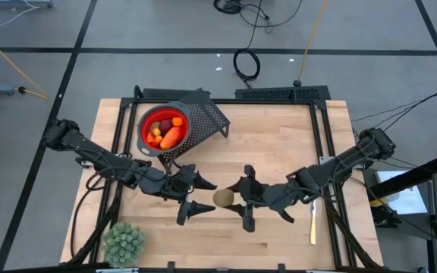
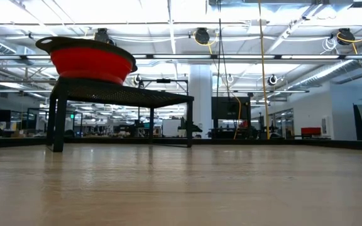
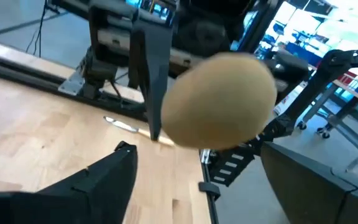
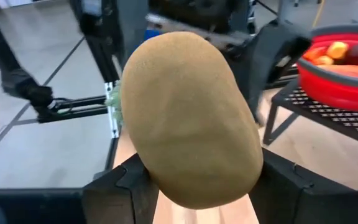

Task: Pick & Place Fruit
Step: Put the kiwi into the red strainer bowl on the shelf

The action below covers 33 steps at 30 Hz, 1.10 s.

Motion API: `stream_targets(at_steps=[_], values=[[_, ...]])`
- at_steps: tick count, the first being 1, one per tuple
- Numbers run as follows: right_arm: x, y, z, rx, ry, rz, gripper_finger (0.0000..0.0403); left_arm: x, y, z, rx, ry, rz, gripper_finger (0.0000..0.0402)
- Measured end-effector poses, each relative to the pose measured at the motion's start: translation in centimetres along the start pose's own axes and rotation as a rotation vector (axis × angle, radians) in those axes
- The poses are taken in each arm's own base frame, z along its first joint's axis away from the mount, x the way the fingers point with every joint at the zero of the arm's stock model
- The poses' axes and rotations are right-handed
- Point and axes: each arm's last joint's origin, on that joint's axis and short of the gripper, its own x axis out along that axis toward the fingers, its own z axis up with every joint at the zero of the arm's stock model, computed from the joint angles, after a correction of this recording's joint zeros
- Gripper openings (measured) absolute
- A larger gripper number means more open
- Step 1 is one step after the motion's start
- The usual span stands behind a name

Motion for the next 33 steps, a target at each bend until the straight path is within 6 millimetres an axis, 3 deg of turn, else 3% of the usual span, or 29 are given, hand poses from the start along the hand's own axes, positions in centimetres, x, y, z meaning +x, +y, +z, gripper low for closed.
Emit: stream_targets(at_steps=[6,17,33], values=[[0.0,0.1,0.4,0.019,-0.039,0.011,0.0189,0.1,0.4,0.3,0.008,-0.012,0.004,0.0395],[0.2,-0.2,0.8,0.1,-0.062,0.013,0.0189,0.2,0.6,1.0,0.067,-0.053,-0.038,0.0379],[0.3,-0.7,1.0,0.173,-0.073,-0.001,0.0192,0.6,2.5,2.0,0.09,-0.083,0.02,0.0379]])
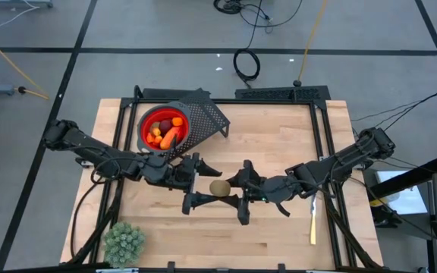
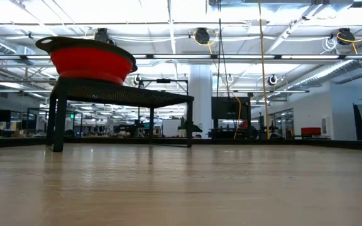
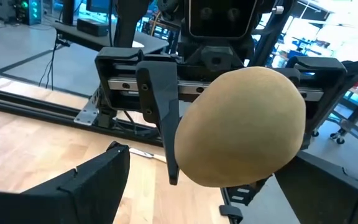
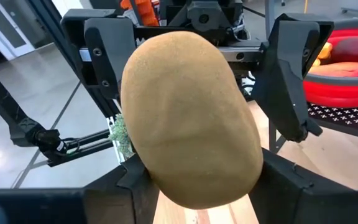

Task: Pick & Place Fruit
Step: Put the kiwi into the red strainer bowl on the shelf

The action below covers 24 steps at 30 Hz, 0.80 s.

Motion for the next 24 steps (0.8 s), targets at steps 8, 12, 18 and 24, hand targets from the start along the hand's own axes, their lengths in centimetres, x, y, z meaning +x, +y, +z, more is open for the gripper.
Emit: stream_targets(at_steps=[8,12,18,24], values=[[0.05,-0.1,0.05,0.011,0.0,-0.002,0.0189,0.0,0.03,0.04,0.006,-0.005,0.004,0.0379],[0.05,-0.1,0.07,0.017,-0.002,-0.001,0.0191,0.01,-0.03,0.19,0.032,-0.02,-0.001,0.0379],[0.05,-0.12,0.02,0.049,0.002,-0.004,0.0191,0.01,-0.07,0.44,0.06,-0.046,-0.004,0.0379],[0.06,-0.16,0.0,0.058,0.005,-0.007,0.0191,0.02,0.05,0.5,0.075,-0.054,0.016,0.0379]])
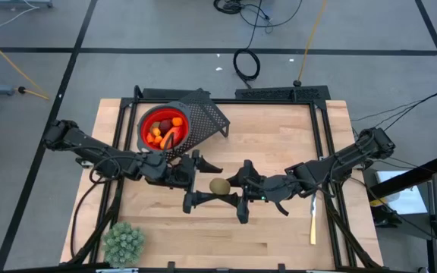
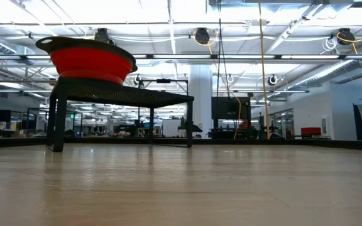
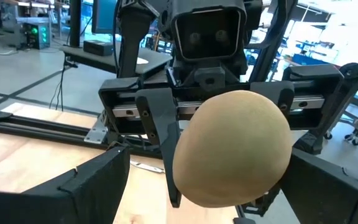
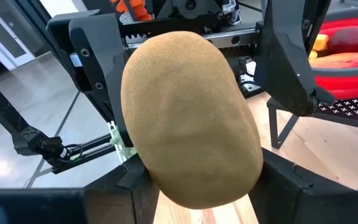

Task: Pick & Place Fruit
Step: Put the kiwi into the red strainer bowl on the shelf

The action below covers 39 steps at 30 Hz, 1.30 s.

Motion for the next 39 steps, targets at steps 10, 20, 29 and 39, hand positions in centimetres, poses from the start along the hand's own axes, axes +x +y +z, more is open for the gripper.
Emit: stream_targets(at_steps=[10,20,29,39], values=[[-0.01,0.02,-0.01,0.017,0.001,0.002,0.0191,0.0,0.0,0.05,0.007,-0.006,0.002,0.0379],[0.09,0.05,-0.22,0.01,0.017,0.014,0.0224,-0.03,0.01,0.28,-0.002,-0.024,0.01,0.0374],[0.09,0.02,-0.18,0.01,0.011,0.006,0.0226,-0.03,-0.1,0.21,0.004,-0.012,-0.022,0.0275],[0.03,-0.11,-0.52,-0.005,0.055,0.006,0.0241,0.0,-0.1,0.1,0.013,-0.002,-0.024,0.0177]])
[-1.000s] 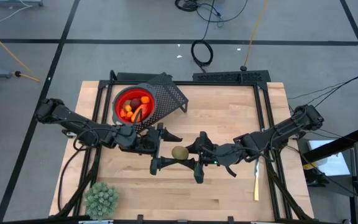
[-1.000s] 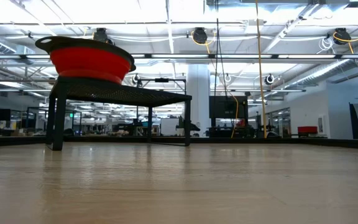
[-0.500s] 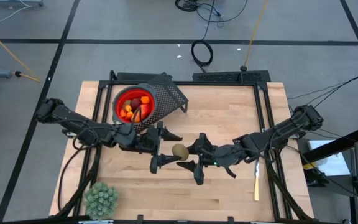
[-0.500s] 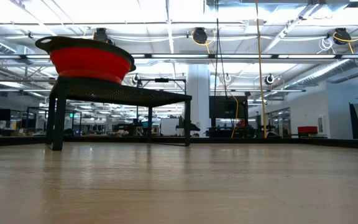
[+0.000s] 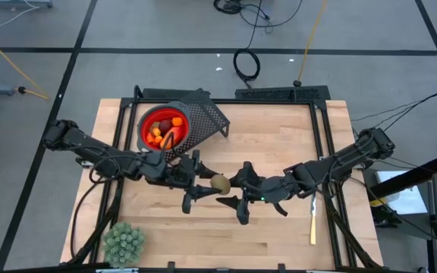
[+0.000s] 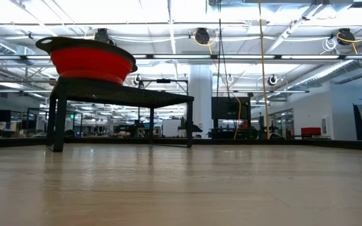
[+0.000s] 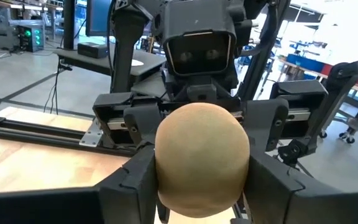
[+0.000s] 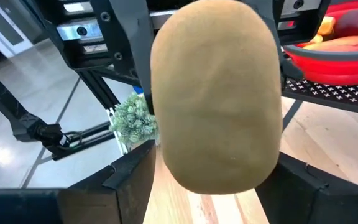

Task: Pick & Place Fruit
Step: Put the kiwi into the red strainer bowl on the shelf

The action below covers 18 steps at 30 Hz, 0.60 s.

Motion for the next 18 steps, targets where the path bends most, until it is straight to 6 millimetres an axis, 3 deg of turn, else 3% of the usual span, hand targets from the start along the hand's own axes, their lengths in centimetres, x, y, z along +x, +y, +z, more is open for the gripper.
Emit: stream_targets(at_steps=[10,18], values=[[-0.1,-0.2,-0.5,-0.014,0.051,-0.017,0.0259,0.0,0.1,-0.1,0.002,0.006,0.023,0.0204],[-0.2,-0.7,-1.2,0.007,0.115,-0.067,0.0256,0.0,0.1,-0.1,0.002,0.005,0.027,0.0189]])
